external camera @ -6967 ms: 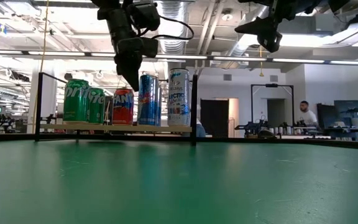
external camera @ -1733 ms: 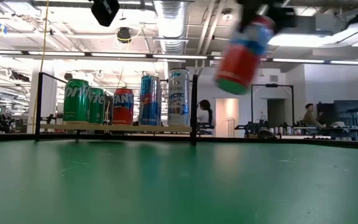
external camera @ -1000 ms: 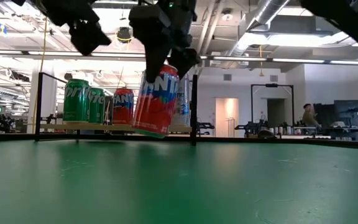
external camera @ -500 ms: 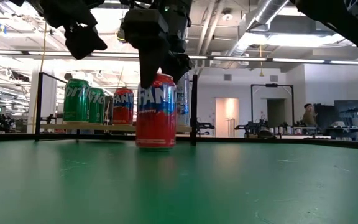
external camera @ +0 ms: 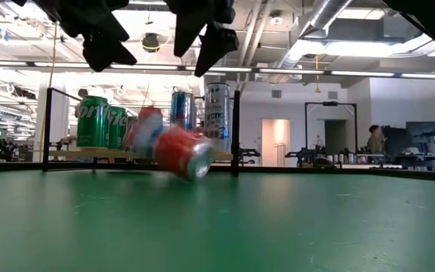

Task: Place canned beverage on shelf
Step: Put the orange soda can on the shelf aligned with the other orange soda can

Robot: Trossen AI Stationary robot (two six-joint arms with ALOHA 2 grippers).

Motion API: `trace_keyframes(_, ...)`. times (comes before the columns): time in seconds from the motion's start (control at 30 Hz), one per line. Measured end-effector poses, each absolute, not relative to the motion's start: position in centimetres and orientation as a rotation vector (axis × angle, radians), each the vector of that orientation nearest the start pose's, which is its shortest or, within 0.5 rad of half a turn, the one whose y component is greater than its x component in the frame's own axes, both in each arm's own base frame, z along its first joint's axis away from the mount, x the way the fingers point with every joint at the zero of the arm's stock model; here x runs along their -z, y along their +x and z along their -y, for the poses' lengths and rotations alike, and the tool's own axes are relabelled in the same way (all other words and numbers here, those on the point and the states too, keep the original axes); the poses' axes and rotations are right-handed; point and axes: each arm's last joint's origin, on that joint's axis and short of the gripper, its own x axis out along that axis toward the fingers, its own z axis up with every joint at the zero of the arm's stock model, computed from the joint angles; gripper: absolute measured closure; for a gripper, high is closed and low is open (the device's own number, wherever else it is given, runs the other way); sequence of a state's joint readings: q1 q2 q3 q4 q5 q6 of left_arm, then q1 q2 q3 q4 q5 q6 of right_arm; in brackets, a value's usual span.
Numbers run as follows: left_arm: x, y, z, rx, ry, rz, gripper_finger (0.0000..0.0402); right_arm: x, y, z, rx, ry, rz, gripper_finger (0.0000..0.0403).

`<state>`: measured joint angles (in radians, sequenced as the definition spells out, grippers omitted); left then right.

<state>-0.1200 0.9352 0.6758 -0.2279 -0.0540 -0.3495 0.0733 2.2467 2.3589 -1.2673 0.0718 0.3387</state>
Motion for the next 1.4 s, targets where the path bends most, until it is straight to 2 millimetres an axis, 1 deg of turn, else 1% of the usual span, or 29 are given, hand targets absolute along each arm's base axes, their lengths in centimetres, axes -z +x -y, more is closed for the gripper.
trace_keyframes(0.1, -26.6, 20.0, 2.2, -0.027, -0.299, -0.490, 0.0182, -30.0, 46.4, -3.3, 0.197, 0.202, -1.143, 0.0051)
trace_keyframes(0.17, -26.6, 20.0, 2.2, -0.027, -0.299, -0.491, 0.0182, -29.4, 46.5, -3.4, 0.194, 0.192, -1.156, 0.0070)
trace_keyframes(0.23, -26.5, 19.9, 2.2, -0.028, -0.299, -0.499, 0.0182, -29.4, 46.7, -3.5, 0.222, 0.167, -1.132, 0.0090)
trace_keyframes(0.3, -26.3, 19.8, 2.2, -0.034, -0.295, -0.528, 0.0182, -30.3, 46.1, -3.6, 0.254, 0.140, -1.113, 0.0106)
trace_keyframes(0.37, -25.8, 19.5, 2.2, -0.044, -0.291, -0.578, 0.0182, -31.9, 44.9, -3.7, 0.262, 0.126, -1.117, 0.0116)
trace_keyframes(0.47, -25.1, 19.0, 2.1, -0.056, -0.263, -0.671, 0.0182, -34.6, 42.5, -4.1, 0.269, 0.098, -1.122, 0.0121)
trace_keyframes(0.53, -24.7, 19.0, 2.1, -0.046, -0.173, -0.699, 0.0182, -35.9, 41.1, -4.7, 0.285, 0.064, -1.124, 0.0121)
trace_keyframes(0.6, -24.4, 19.2, 2.0, -0.021, -0.038, -0.709, 0.0182, -36.9, 39.9, -5.4, 0.319, 0.027, -1.114, 0.0121)
trace_keyframes(0.7, -24.4, 20.1, 2.0, 0.004, 0.090, -0.671, 0.0182, -38.9, 37.5, -6.5, 0.357, -0.017, -1.093, 0.0121)
trace_keyframes(0.8, -23.7, 21.3, 1.7, 0.064, 0.099, -0.705, 0.0182, -40.5, 35.3, -7.4, 0.377, -0.028, -1.076, 0.0122)
trace_keyframes(0.9, -22.6, 22.9, 1.4, 0.166, 0.130, -0.774, 0.0181, -41.3, 34.3, -8.3, 0.391, -0.020, -1.030, 0.0122)
trace_keyframes(1.0, -22.1, 24.7, 1.0, 0.183, 0.186, -0.841, 0.0181, -41.8, 33.7, -9.1, 0.381, -0.002, -1.011, 0.0122)
trace_keyframes(1.13, -21.6, 26.5, 0.4, 0.173, 0.181, -0.941, 0.0181, -42.2, 33.1, -10.0, 0.362, 0.006, -0.995, 0.0122)
trace_keyframes(1.2, -21.2, 27.1, 0.3, 0.195, 0.209, -0.978, 0.0181, -42.0, 33.2, -10.2, 0.362, 0.006, -0.998, 0.0122)
trace_keyframes(1.3, -21.2, 28.0, 0.3, 0.227, 0.266, -0.981, 0.0177, -41.8, 33.4, -10.3, 0.358, 0.009, -1.008, 0.0122)
trace_keyframes(1.4, -21.4, 28.5, 0.2, 0.204, 0.293, -0.981, 0.0160, -41.8, 33.2, -10.4, 0.357, 0.008, -1.006, 0.0122)
